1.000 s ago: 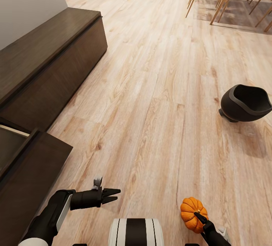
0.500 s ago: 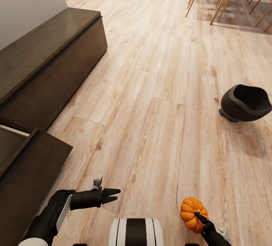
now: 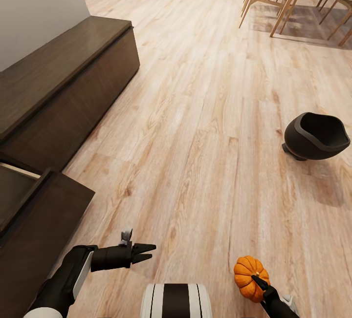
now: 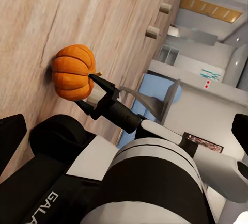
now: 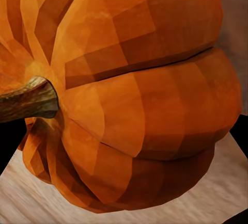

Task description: Place each of the two pumpkins and all three candles from the living room inside a cabinet in the living room (use any cabinet), then make sure every cabinet is closed, and position the cauldron so it is next to a table in the living room.

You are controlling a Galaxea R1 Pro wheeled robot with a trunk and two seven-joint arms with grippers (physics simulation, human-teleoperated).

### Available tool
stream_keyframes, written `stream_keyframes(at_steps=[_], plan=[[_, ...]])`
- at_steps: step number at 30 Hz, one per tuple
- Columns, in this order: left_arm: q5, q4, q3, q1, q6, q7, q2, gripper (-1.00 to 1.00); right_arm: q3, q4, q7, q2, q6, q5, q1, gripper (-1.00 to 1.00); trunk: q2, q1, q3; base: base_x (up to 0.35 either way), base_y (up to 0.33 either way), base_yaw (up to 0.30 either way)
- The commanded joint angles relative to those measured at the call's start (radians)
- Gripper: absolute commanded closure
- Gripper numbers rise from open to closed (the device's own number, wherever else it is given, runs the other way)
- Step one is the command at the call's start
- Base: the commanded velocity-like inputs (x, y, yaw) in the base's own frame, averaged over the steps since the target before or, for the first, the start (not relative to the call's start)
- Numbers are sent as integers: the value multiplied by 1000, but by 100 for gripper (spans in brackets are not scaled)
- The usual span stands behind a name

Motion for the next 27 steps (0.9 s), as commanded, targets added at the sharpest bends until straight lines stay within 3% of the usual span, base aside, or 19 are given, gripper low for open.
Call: stream_keyframes(at_steps=[1, 3, 27], plan=[[2, 0, 1, 0, 11, -2, 0, -100, -6, 0, 1, 0, 10, -5, 0, 100, 0, 0, -1, 0, 0, 0], [2, 0, 1, 0, 10, -2, 0, -100, -6, 0, 1, 0, 10, -5, 0, 100, 0, 0, -1, 0, 0, 0], [4, 3, 2, 0, 10, -2, 0, -100, -15, 0, 78, 0, 1, -16, 0, 100, 5, -11, 92, 0, 0, 0]])
